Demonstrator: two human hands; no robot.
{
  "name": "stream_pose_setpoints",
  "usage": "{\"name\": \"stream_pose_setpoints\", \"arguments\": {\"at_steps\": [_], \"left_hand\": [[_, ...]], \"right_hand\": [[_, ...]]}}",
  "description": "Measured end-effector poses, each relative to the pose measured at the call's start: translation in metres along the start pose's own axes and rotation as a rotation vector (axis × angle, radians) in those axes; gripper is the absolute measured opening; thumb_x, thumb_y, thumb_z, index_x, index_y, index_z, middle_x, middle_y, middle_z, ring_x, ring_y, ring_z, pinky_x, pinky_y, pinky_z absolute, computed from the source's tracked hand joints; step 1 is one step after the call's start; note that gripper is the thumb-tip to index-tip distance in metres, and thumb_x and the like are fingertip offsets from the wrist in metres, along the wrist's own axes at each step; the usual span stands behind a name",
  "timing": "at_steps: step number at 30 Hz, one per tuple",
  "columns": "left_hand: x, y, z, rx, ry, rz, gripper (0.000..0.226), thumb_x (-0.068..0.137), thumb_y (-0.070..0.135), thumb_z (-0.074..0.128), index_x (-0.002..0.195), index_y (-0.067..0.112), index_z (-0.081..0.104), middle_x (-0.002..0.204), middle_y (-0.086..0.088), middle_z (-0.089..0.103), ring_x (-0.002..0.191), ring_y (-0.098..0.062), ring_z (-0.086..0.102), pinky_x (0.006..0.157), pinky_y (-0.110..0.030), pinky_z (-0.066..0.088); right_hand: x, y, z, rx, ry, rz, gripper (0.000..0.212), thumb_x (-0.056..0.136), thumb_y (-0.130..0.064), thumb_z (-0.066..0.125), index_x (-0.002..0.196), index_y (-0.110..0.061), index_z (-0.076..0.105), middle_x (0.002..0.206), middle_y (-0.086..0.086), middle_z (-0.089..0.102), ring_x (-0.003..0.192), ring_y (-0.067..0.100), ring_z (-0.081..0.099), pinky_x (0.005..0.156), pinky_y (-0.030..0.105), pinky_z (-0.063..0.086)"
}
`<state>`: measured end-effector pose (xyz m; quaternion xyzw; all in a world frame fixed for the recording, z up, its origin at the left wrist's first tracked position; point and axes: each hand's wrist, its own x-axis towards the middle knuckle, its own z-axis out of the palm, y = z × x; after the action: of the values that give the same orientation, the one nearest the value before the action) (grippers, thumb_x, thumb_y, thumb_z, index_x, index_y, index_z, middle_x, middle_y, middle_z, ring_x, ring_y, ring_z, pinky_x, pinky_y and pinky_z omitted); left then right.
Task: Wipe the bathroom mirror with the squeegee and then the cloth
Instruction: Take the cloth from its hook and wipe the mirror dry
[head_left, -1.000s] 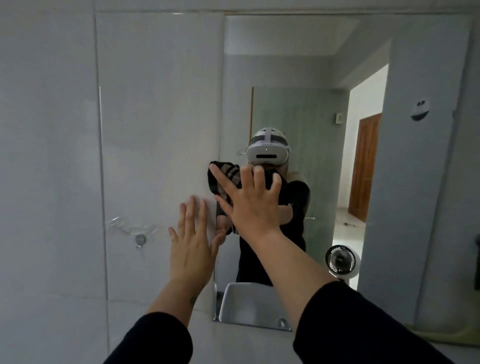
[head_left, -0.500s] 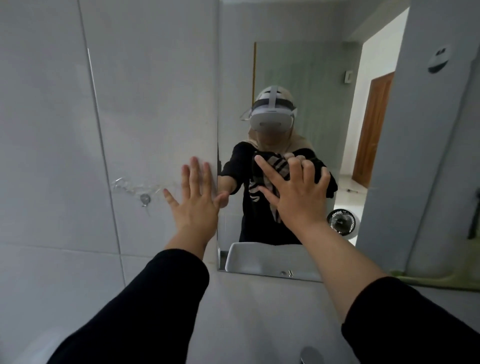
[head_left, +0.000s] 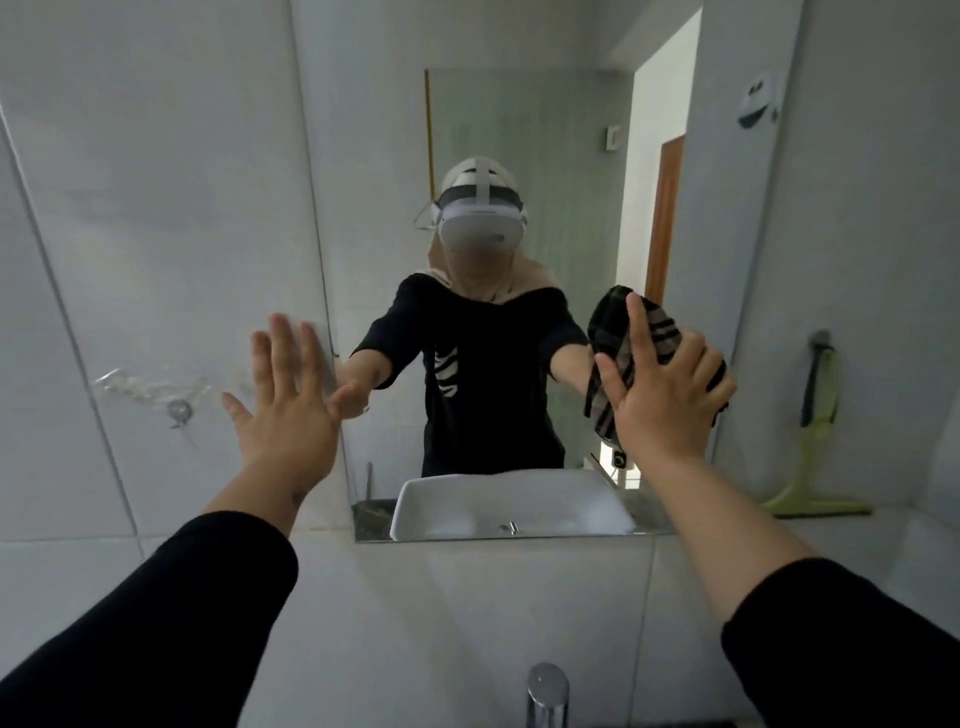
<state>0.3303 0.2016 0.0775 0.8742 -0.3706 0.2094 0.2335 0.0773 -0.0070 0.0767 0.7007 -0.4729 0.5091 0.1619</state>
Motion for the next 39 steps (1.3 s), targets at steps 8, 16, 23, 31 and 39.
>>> {"name": "stream_pose_setpoints", "arguments": {"at_steps": [8, 16, 23, 31, 39], "left_hand": [[0.002, -0.002, 0.003, 0.035, 0.013, -0.004, 0.078, 0.098, 0.036, 0.028, 0.13, 0.031, -0.044, 0.141, 0.007, -0.05, 0.137, -0.018, -0.036, 0.11, -0.067, 0.007], [0.001, -0.008, 0.007, 0.035, 0.041, 0.011, 0.071, 0.096, 0.044, 0.022, 0.142, 0.028, -0.031, 0.146, 0.006, -0.045, 0.138, -0.017, -0.035, 0.112, -0.064, 0.006], [0.005, -0.011, 0.014, 0.048, 0.112, 0.008, 0.074, 0.1, 0.044, 0.027, 0.141, 0.027, -0.033, 0.145, 0.005, -0.046, 0.138, -0.018, -0.035, 0.113, -0.063, 0.007], [0.003, -0.018, 0.017, -0.011, 0.15, 0.103, 0.065, 0.096, 0.056, 0.01, 0.144, 0.029, -0.026, 0.151, 0.004, -0.037, 0.139, -0.015, -0.031, 0.113, -0.055, -0.007], [-0.063, -0.053, 0.076, 0.025, 0.067, -0.002, 0.059, 0.099, 0.046, 0.007, 0.144, 0.029, -0.026, 0.151, 0.006, -0.035, 0.139, -0.015, -0.031, 0.115, -0.058, -0.006]], "right_hand": [[-0.014, 0.031, 0.012, 0.077, -0.048, 0.341, 0.062, 0.091, -0.063, 0.017, 0.147, -0.042, -0.003, 0.124, 0.025, 0.04, 0.103, 0.038, 0.041, 0.087, 0.051, 0.034], [-0.067, -0.014, 0.036, 0.122, -0.049, 0.354, 0.061, 0.093, -0.06, 0.024, 0.148, -0.038, 0.011, 0.113, 0.028, 0.048, 0.093, 0.038, 0.045, 0.079, 0.051, 0.037], [-0.075, -0.093, 0.037, 0.098, 0.093, -0.105, 0.065, 0.091, -0.059, 0.039, 0.148, -0.041, 0.014, 0.118, 0.017, 0.035, 0.1, 0.032, 0.037, 0.085, 0.054, 0.038], [-0.087, -0.175, 0.036, 0.079, 0.094, -0.407, 0.066, 0.09, -0.058, 0.037, 0.148, -0.04, 0.013, 0.122, 0.017, 0.043, 0.11, 0.034, 0.039, 0.09, 0.054, 0.027], [-0.13, -0.187, 0.06, -0.006, 0.116, -0.643, 0.068, 0.09, -0.061, 0.039, 0.149, -0.04, 0.012, 0.122, 0.019, 0.034, 0.111, 0.035, 0.038, 0.09, 0.055, 0.026]]}}
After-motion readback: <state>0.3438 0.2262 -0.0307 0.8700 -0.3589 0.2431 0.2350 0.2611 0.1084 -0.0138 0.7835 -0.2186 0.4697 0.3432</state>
